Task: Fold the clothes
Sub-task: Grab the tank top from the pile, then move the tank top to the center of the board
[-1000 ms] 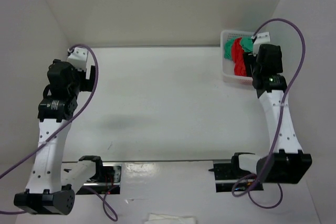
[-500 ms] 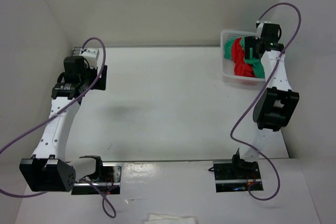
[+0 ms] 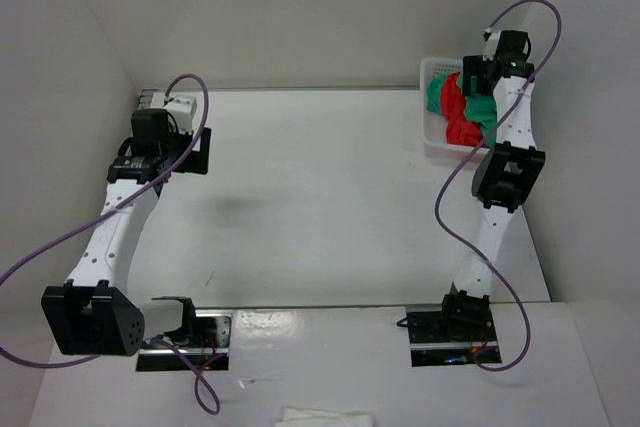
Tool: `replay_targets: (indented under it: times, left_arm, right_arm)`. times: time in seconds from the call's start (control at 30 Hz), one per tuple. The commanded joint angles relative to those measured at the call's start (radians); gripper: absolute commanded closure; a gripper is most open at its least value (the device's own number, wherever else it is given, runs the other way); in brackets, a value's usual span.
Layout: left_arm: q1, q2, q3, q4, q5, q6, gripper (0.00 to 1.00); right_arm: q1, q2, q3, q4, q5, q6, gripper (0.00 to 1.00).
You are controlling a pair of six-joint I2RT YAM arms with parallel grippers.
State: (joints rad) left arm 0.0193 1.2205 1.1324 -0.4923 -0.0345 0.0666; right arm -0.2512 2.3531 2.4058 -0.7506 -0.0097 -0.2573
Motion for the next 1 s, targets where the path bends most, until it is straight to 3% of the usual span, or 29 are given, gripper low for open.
replay_targets:
  times: [0.0,0.03,0.1,0.13,0.23,0.33,0.43,0.7,0.97]
  left_arm:
    - [-0.004,-0.016,-0.02,0.047,0.018,-0.019,0.0]
    - [-0.004,-0.016,-0.02,0.047,0.018,-0.019,0.0]
    - [-0.004,-0.016,-0.029,0.047,0.018,-0.019,0.0]
    - [-0.004,-0.016,-0.029,0.047,0.018,-0.019,0.0]
    - [-0.004,-0.016,-0.029,0.038,0.018,-0.01,0.0]
    - [-0.013,-0.038,-0.029,0.038,0.018,-0.01,0.0]
    - [-0.013,-0.062,-0.039,0.029,0.018,-0.01,0.0]
    - [-0.013,-0.148,-0.077,0.029,0.018,0.018,0.0]
    - [-0.013,-0.179,-0.106,0.029,0.018,0.027,0.0]
  right_arm:
    - [0.001,0.093,0.197,-0.159,-0.045,0.01,0.05]
    - [-0.011,0.171,0.261,-0.196,-0.065,0.01,0.15]
    - [-0.011,0.279,0.545,-0.303,-0.096,0.01,0.37]
    - [-0.011,0.291,0.532,-0.322,-0.085,-0.009,0.66]
    - [-0.011,0.304,0.582,-0.367,-0.073,-0.01,1.0]
    - [-0.022,0.282,0.605,-0.412,-0.097,-0.019,1.0]
    - [-0.048,0.195,0.605,-0.435,-0.215,-0.019,1.0]
    - [-0.034,-0.202,0.605,-0.382,-0.26,0.016,1.0]
    - [0.136,-0.365,0.627,-0.328,-0.238,0.004,1.0]
